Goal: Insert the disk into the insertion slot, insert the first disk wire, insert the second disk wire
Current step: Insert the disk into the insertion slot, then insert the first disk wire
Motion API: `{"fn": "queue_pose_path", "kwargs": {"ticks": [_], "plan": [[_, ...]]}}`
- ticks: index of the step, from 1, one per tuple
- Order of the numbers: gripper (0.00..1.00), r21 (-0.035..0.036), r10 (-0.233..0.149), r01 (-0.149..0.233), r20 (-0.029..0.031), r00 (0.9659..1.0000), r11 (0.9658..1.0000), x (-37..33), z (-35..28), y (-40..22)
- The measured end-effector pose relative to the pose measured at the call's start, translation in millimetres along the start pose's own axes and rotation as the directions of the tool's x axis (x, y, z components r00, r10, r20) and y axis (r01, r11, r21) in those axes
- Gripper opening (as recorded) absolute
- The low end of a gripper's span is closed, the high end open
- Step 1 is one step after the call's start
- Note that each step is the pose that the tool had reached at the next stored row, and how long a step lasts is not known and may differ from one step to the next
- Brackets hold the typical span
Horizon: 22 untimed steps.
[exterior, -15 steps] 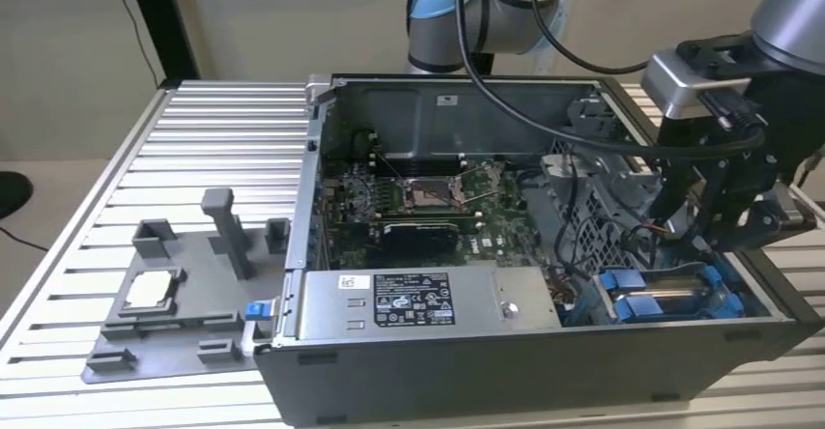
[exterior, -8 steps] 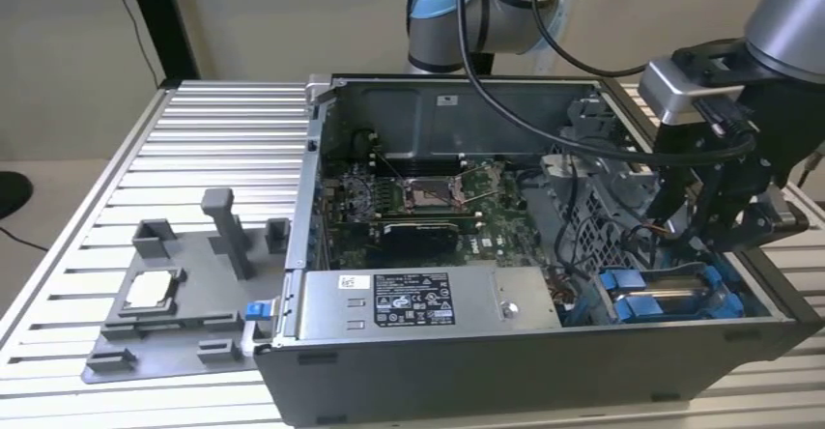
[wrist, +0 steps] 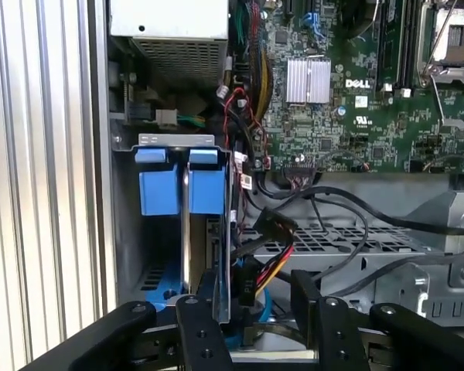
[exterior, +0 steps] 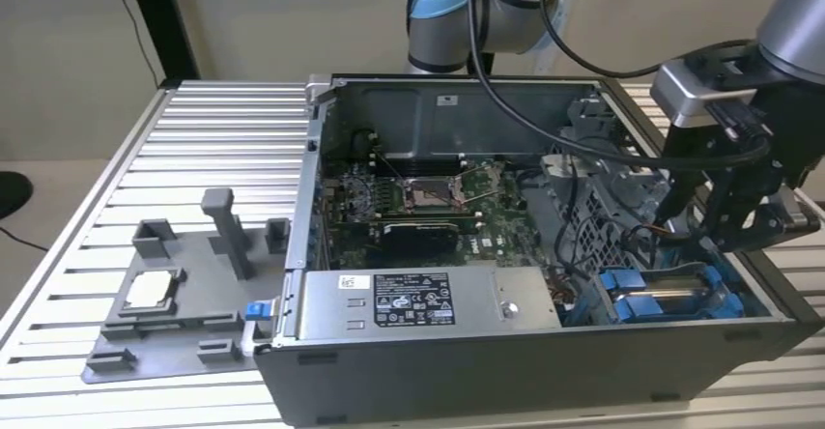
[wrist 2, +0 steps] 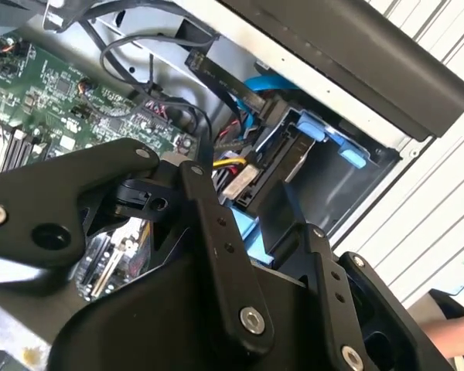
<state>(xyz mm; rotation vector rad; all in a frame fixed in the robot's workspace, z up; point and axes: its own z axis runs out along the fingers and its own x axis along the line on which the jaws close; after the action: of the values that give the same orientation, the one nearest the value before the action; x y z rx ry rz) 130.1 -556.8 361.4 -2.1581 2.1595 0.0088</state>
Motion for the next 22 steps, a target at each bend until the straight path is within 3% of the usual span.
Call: {"fn": "queue_pose_path", "kwargs": {"ticks": [2, 5, 6, 14, 16, 18, 22], "plan": [[1.0, 0.0066, 0.0, 0.0, 0.0004, 1.0, 1.0, 0.2, 1.6, 0.1], [1.0, 0.0248, -0.002, 0.002, 0.0015, 1.0, 0.9997, 0.3, 3.5, 0.2], [1.0, 0.0272, -0.002, 0.002, 0.0017, 1.0, 0.9996, 0.3, 3.7, 0.6], [1.0, 0.0309, -0.001, 0.001, 0.0048, 1.0, 0.9995, 5.1, 3.2, 4.7], [1.0, 0.0351, -0.002, 0.002, 0.0049, 1.0, 0.9994, 5.3, 3.0, 8.3], [1.0, 0.0409, -0.002, 0.001, 0.0048, 1.0, 0.9992, 5.4, 2.8, 11.5], [1.0, 0.0405, -0.002, 0.002, 0.0016, 1.0, 0.9992, 5.4, 2.7, 11.5]]}}
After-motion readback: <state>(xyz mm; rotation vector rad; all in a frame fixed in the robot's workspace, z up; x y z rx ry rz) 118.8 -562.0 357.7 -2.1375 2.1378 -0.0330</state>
